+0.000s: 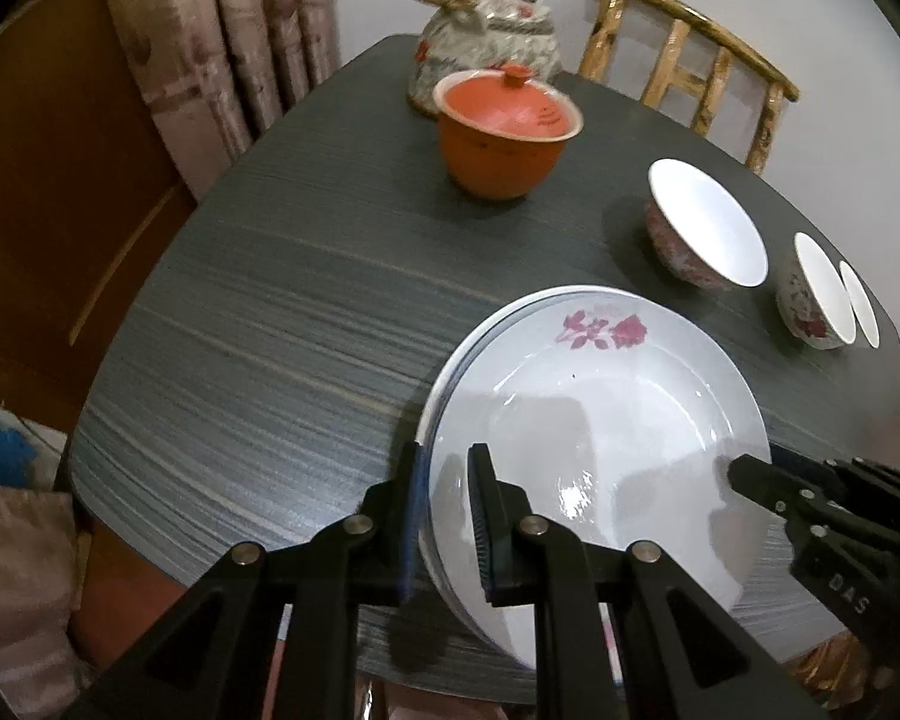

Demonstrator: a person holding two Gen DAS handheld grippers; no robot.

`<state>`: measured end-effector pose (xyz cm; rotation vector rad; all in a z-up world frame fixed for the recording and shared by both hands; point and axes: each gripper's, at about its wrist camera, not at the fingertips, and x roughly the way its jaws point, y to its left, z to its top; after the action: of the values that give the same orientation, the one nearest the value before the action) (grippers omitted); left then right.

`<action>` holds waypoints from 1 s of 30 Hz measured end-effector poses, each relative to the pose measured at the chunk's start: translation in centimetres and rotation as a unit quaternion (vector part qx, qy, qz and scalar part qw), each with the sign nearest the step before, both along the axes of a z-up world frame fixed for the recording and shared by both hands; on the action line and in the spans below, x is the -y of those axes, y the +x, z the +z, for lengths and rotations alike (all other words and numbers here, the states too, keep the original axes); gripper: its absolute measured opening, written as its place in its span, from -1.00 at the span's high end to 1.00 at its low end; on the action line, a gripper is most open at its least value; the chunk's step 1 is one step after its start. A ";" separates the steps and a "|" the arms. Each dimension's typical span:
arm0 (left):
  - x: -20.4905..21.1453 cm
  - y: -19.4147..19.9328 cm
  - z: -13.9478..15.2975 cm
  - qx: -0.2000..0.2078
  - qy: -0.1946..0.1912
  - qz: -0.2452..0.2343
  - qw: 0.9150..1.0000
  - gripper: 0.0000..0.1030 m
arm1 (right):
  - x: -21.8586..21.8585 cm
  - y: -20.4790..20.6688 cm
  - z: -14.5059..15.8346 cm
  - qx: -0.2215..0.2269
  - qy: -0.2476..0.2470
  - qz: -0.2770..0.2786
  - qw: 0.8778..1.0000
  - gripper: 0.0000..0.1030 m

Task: Organize plates and bowls
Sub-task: 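Lower the held rose plate onto the stack of rose plates, then open both tools and withdraw from the plate stack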

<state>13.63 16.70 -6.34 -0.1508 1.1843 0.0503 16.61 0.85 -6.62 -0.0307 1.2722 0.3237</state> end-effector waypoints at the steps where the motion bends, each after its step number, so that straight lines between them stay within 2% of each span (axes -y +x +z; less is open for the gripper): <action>1: 0.1 0.1 0.0 0.000 0.002 -0.002 1.000 0.71 | 0.2 0.0 -0.1 -0.001 0.000 -0.001 1.000 0.58; 13: 0.3 -0.4 0.7 0.010 0.016 0.024 1.000 0.71 | 0.8 -0.3 0.4 0.006 0.019 0.001 1.000 0.56; 19: 1.7 -1.2 3.1 0.056 0.064 0.025 0.996 0.70 | 2.2 -1.0 1.9 0.024 0.032 -0.001 0.999 0.56; 24: 4.0 -1.2 4.6 0.066 0.035 0.003 0.997 0.63 | 5.0 -2.0 2.7 0.028 0.041 -0.017 0.999 0.56; 30: 8.8 -0.8 5.1 0.055 -0.011 -0.043 0.998 0.61 | 10.3 -3.5 2.9 0.029 0.046 -0.055 0.997 0.56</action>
<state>12.87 7.87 -1.29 -0.1210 1.0810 -0.0460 13.11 -9.45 -3.73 0.1065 1.1960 0.2839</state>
